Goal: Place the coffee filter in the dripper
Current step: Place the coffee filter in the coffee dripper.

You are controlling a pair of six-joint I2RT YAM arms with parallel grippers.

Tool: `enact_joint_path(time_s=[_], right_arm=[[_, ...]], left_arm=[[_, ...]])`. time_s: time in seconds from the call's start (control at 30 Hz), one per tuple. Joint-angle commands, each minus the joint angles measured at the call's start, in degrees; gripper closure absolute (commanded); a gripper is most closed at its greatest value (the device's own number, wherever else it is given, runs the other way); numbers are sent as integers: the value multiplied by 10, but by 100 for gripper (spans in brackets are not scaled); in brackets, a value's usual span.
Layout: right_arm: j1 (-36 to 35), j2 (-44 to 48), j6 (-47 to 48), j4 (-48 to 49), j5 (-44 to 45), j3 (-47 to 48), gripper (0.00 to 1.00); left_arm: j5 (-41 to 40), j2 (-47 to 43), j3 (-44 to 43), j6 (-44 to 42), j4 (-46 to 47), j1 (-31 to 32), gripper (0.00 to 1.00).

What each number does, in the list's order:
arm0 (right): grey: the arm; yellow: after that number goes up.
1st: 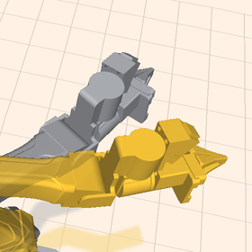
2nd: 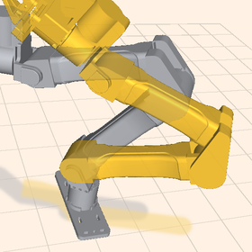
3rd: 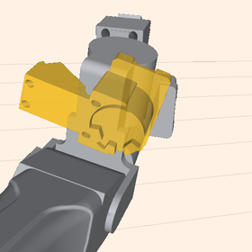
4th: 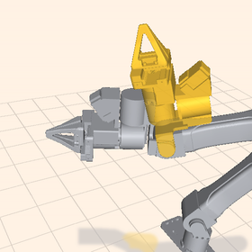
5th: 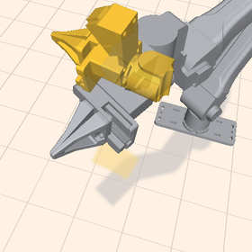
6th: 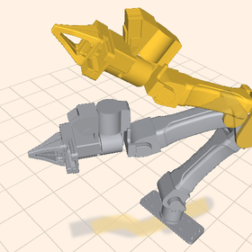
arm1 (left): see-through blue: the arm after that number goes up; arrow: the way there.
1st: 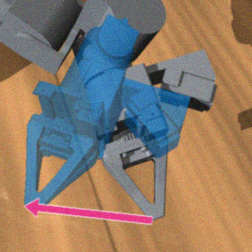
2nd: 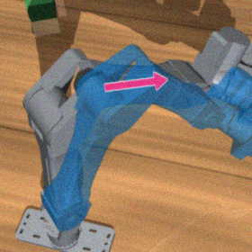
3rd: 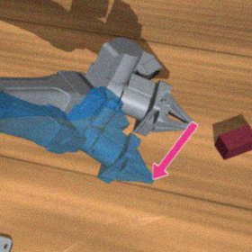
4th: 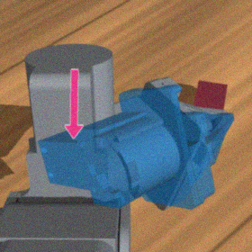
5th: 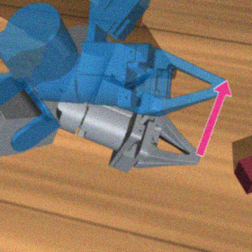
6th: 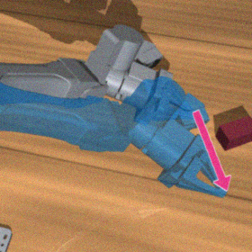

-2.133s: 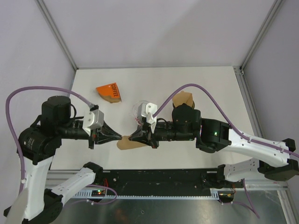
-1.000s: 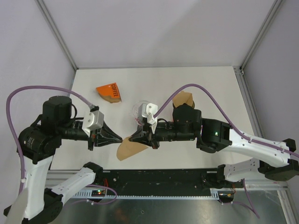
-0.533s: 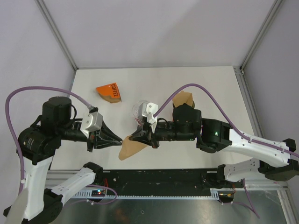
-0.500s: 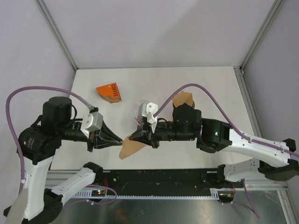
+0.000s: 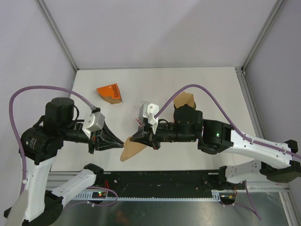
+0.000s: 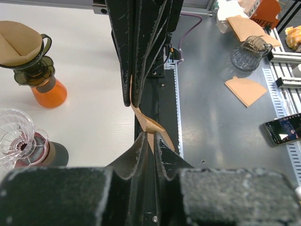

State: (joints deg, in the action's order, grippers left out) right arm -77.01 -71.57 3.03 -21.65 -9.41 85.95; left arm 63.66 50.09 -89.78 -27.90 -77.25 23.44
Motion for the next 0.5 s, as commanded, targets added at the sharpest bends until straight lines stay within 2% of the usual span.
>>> enact_joint_path(time_s=[0.0,0.23,0.3,0.47], right_arm=[[-2,1,-6,6,12,18,100],[-2,2,-6,5,12,17,100],[-2,3,-4,3,9,16,100],[-2,12,9,-13,-20,11,100]], left_arm=[[37,-1,-3,22,10,-4,83],[39,-3,2,28,10,-5,73],[42,-3,1,28,10,-6,73],[15,-1,3,27,12,-6,95]])
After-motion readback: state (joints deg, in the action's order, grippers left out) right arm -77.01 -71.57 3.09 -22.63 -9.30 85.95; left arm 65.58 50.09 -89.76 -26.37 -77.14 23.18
